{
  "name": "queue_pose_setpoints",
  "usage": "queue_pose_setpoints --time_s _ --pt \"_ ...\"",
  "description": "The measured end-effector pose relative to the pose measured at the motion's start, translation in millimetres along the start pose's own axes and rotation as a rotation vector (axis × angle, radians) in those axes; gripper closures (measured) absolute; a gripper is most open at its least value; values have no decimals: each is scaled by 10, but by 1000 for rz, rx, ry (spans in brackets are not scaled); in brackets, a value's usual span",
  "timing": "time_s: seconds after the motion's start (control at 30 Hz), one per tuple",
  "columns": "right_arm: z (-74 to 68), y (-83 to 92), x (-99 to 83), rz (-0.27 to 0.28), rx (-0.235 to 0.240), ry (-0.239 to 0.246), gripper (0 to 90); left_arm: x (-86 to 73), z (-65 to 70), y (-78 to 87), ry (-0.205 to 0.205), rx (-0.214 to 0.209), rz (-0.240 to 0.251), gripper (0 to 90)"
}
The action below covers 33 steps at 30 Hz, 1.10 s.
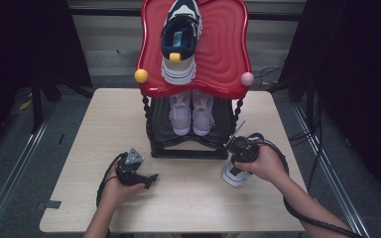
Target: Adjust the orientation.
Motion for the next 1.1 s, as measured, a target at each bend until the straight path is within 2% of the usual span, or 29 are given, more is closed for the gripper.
queue_pose_setpoints --time_s 0.03,0.1,0.2,0.23,0.43,0.63,0.77,0.87,0.93,0.97,1.03,1.1 --pt "8 1 -7 0 2 10 705 0 0 0 0 0 0 92" --pt "-7 14 -27 -2 7 -12 710 0 0 0 0 0 0 92" --pt "-4 20 -44 5 14 -13 713 0 0 0 0 0 0 92" --pt "11 28 -57 3 13 4 714 0 0 0 0 0 -1 92" --pt "-7 121 -72 15 11 0 717 0 -1 1 0 1 -1 92" --pt "0 194 -84 9 6 30 719 0 -1 0 0 0 0 91" --pt "-16 228 -89 1 6 27 720 0 -1 -1 0 0 0 91" --pt "-5 225 -92 1 6 52 720 0 -1 -1 0 0 -1 91" --pt "-26 241 -89 -4 6 40 720 0 -1 -1 0 1 0 91" --pt "-15 241 -88 3 8 60 720 0 0 -1 1 1 0 91" --pt "-37 261 -86 -4 7 43 720 0 -1 -1 0 1 -1 91" --pt "-46 311 -80 -12 1 68 721 0 -1 -1 -1 0 -1 91"
Point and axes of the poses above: each handheld gripper's, and its own axes: y roughly backward along the jaws, x roughly out of its top, z roughly to its right, the point moved 8 cm from there along -y, roughly forward along the jaws, and after that the axes turned 9 degrees about z, right-handed, at the moved point
